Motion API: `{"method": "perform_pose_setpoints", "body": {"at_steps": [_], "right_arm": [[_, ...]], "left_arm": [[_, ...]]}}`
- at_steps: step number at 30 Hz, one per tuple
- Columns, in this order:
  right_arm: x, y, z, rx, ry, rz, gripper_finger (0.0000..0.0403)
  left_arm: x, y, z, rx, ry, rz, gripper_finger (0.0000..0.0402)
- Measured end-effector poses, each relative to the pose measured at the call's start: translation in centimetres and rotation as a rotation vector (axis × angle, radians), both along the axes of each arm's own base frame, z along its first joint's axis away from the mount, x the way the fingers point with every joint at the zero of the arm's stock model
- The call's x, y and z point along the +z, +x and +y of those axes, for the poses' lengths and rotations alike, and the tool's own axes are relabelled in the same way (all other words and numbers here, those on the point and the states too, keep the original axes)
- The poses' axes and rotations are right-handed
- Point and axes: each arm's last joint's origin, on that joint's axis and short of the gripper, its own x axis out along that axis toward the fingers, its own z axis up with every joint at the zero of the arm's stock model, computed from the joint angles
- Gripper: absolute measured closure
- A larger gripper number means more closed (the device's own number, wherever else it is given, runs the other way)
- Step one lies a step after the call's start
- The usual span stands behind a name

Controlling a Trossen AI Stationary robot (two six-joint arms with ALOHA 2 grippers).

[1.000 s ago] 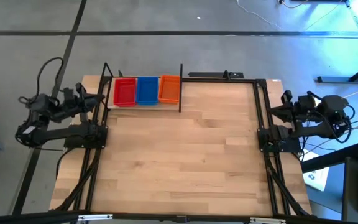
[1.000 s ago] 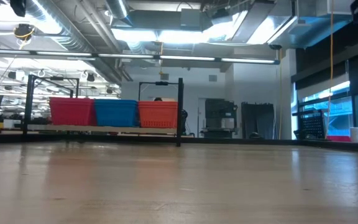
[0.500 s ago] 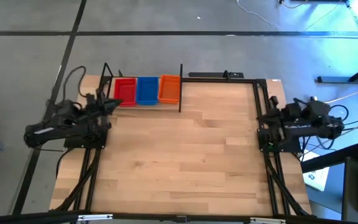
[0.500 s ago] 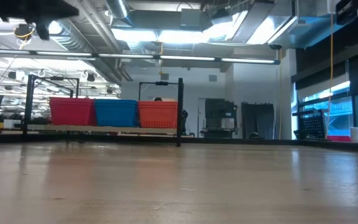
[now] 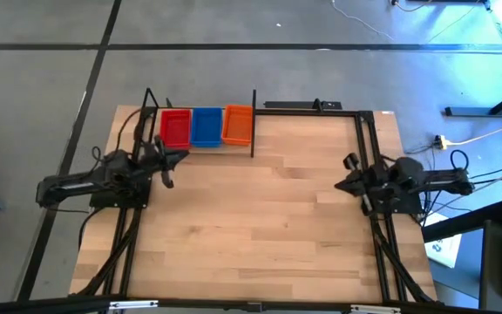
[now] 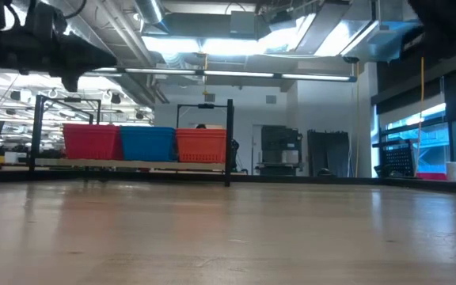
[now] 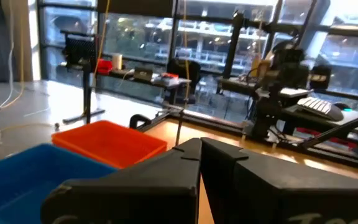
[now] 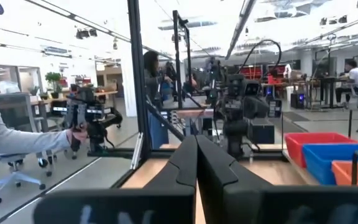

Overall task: Stack baskets on shelf by color
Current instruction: Return to Home Position

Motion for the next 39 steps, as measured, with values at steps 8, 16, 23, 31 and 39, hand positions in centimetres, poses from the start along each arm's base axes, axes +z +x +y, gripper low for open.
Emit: {"method": "perform_pose_setpoints", "body": {"at_steps": [8,16,23,31,39], "right_arm": [[-3.9,1.1,0.0,-0.034,-0.032,0.108,0.0403],[-4.5,1.2,0.0,-0.071,-0.168,0.139,0.0400],[-4.6,1.2,0.0,-0.069,-0.167,0.155,0.0389],[-4.6,1.2,0.0,-0.070,-0.168,0.156,0.0387],[-4.6,1.2,0.0,-0.070,-0.169,0.155,0.0387]], "left_arm": [[-1.0,0.4,-0.3,-0.117,0.055,-0.001,0.0402],[-1.1,0.5,-0.4,-0.169,0.062,0.008,0.0401],[-1.1,0.5,-0.4,-0.156,0.090,0.020,0.0401],[-1.1,0.5,-0.4,-0.156,0.089,0.019,0.0401],[-1.1,0.5,-0.4,-0.155,0.089,0.020,0.0401]]}}
